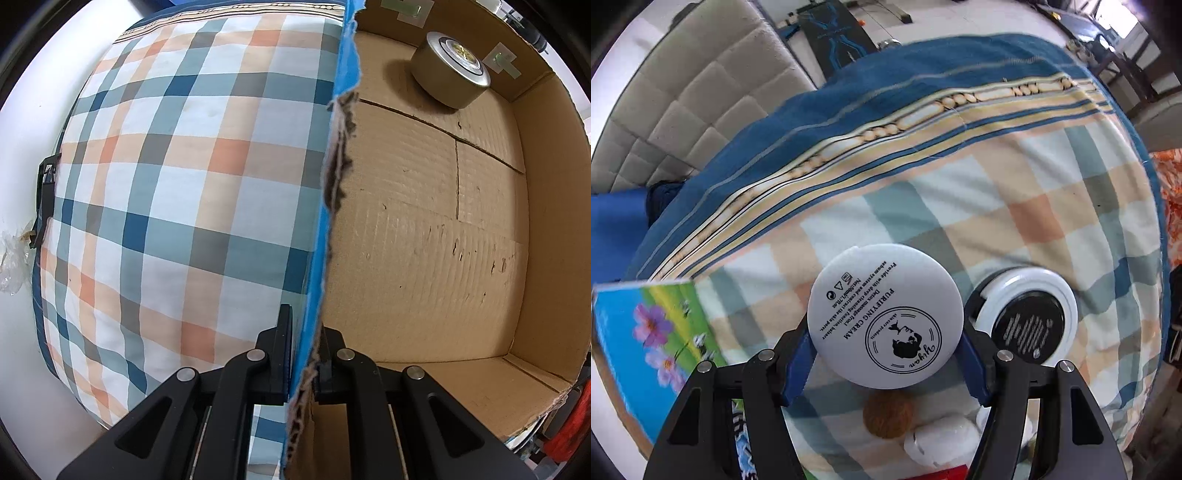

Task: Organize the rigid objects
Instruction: 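Carry the white cream jar into the box beside the tin and release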

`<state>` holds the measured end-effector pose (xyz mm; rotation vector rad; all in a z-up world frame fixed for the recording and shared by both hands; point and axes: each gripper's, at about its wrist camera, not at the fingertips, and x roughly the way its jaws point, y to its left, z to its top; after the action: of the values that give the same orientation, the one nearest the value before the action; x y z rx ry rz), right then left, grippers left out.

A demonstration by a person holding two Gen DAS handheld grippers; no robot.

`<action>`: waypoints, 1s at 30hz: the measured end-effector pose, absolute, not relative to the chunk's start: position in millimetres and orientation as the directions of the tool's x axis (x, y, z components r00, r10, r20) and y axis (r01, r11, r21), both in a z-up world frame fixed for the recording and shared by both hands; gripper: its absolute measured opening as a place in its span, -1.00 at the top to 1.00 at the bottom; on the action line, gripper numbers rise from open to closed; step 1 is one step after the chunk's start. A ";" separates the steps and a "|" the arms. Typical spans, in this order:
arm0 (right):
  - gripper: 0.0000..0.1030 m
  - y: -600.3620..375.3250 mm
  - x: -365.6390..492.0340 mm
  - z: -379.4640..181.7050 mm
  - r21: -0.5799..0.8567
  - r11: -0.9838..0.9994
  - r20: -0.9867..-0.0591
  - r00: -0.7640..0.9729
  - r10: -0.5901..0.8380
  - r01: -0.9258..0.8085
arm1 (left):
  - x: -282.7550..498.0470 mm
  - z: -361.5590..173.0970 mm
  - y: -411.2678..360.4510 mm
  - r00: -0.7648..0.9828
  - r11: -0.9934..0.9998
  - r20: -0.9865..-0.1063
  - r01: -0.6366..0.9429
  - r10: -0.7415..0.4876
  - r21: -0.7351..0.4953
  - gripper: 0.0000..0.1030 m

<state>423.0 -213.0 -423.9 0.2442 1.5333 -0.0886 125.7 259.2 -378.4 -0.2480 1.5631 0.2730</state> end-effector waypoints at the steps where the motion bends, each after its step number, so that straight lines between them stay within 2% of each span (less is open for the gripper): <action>1: -0.36 -213.1 420.2 -419.2 0.110 0.974 -0.994 0.047 0.103 0.198 | 126.0 -378.7 258.4 -0.011 0.946 -1.000 -0.322 0.017 0.020 0.88; 10: -0.36 -142.8 366.7 -323.5 0.267 0.964 -0.951 0.160 0.265 -0.012 | 126.2 -379.6 250.1 -0.007 0.951 -0.999 -0.308 0.033 0.034 0.89; 15: -0.35 -85.5 347.3 -288.4 0.283 0.949 -0.941 0.149 0.303 -0.140 | 126.0 -378.9 244.7 -0.006 0.953 -0.999 -0.299 0.039 0.039 0.89; 21: -0.35 -24.6 330.5 -282.5 0.220 0.947 -0.959 0.128 0.254 -0.236 | 126.0 -378.8 241.1 -0.006 0.954 -0.999 -0.297 0.039 0.039 0.89; 30: -0.36 7.3 338.8 -320.0 0.210 0.950 -0.971 0.063 0.229 -0.229 | 127.9 -377.0 246.5 -0.008 0.952 -1.000 -0.305 0.026 0.027 0.89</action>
<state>338.8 7.3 -320.0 0.0000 1.4678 0.3467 127.9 246.5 -377.0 -0.2228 1.5610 0.2647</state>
